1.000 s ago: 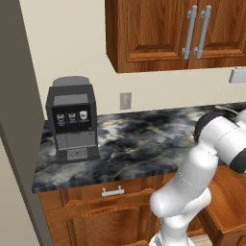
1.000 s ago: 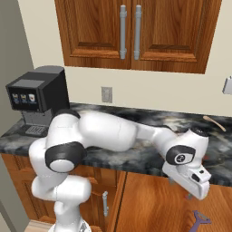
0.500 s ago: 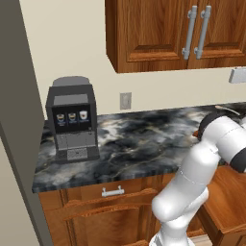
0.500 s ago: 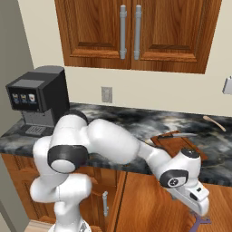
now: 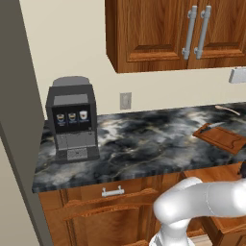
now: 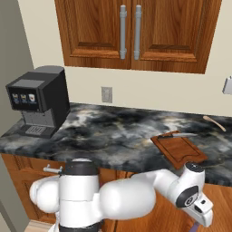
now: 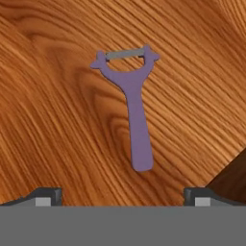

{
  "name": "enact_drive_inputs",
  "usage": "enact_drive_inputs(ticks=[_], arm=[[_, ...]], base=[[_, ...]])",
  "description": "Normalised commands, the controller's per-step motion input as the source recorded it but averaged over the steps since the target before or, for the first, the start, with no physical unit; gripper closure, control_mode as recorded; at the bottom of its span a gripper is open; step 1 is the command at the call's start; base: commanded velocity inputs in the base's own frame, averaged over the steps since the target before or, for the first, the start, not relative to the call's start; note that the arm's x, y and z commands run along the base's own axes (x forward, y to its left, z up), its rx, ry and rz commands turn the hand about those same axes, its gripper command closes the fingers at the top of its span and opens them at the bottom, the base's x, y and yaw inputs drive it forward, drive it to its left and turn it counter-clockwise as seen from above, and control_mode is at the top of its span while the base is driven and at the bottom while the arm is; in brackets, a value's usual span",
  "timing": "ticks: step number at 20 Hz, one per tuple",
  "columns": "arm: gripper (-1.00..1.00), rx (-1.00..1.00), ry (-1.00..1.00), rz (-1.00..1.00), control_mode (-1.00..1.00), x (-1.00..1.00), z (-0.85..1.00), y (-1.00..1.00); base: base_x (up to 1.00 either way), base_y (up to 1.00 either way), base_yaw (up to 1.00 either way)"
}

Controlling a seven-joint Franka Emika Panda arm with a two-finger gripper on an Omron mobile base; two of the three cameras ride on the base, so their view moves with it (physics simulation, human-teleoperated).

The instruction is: Open the drawer on the right and place the cutting tools on the cutting board.

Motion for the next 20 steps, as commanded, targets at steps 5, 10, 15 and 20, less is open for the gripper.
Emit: enact_drive_inputs(ticks=[5,10,15,20], arm=[[-1.00,0.05,0.00,0.00,-1.00,0.00,-0.20,-0.35],[-1.00,0.03,0.00,0.00,-1.00,0.00,-0.23,-0.11],[-1.00,0.00,0.00,0.00,-1.00,0.00,-0.28,0.00],[-1.00,0.00,0.00,0.00,-1.00,0.00,-0.26,0.00]], base=[[0.00,0.00,0.00],[0.00,0.00,0.00],[0.00,0.00,0.00],[0.00,0.00,0.00]])
